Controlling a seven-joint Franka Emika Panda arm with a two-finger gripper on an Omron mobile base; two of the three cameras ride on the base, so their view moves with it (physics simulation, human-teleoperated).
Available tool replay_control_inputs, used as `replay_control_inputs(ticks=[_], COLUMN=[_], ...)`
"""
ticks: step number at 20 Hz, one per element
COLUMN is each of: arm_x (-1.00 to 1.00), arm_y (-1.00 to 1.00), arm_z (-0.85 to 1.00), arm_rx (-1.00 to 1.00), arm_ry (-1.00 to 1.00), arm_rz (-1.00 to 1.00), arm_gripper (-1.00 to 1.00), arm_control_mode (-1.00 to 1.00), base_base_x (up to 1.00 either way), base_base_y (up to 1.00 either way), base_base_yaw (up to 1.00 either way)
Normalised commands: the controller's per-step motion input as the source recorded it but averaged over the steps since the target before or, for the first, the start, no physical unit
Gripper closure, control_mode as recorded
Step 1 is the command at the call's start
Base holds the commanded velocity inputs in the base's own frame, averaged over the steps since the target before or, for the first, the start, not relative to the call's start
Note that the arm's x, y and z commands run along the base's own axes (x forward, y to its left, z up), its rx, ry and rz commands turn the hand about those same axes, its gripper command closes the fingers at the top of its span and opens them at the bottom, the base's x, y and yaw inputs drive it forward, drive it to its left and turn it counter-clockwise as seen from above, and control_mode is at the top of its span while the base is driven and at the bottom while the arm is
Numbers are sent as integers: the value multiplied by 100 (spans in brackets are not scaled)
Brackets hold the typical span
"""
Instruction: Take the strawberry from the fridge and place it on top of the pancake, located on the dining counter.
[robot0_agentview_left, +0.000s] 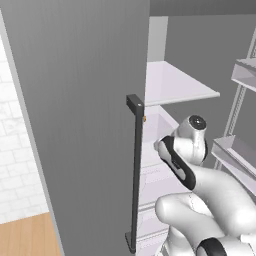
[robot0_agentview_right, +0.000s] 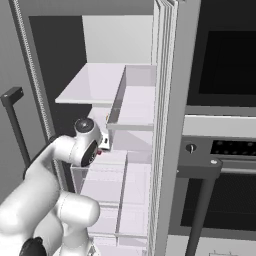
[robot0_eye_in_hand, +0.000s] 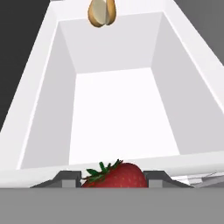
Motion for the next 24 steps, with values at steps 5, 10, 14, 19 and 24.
replay_control_inputs(ticks=[5, 10, 14, 19, 24], arm_x=[-49, -54, -69, -78, -71], arm_y=[0, 0, -2, -1, 0], arm_z=[71, 69, 63, 59, 59], arm_rx=[0, 0, 0, 0, 0], arm_ry=[12, 9, 2, 0, 0], arm_rz=[0, 0, 0, 0, 0], arm_gripper=[100, 100, 100, 100, 100], arm_control_mode=[-100, -100, -100, -100, -100], base_base_x=[0, 0, 0, 0, 0], base_base_y=[0, 0, 0, 0, 0], base_base_yaw=[0, 0, 0, 0, 0])
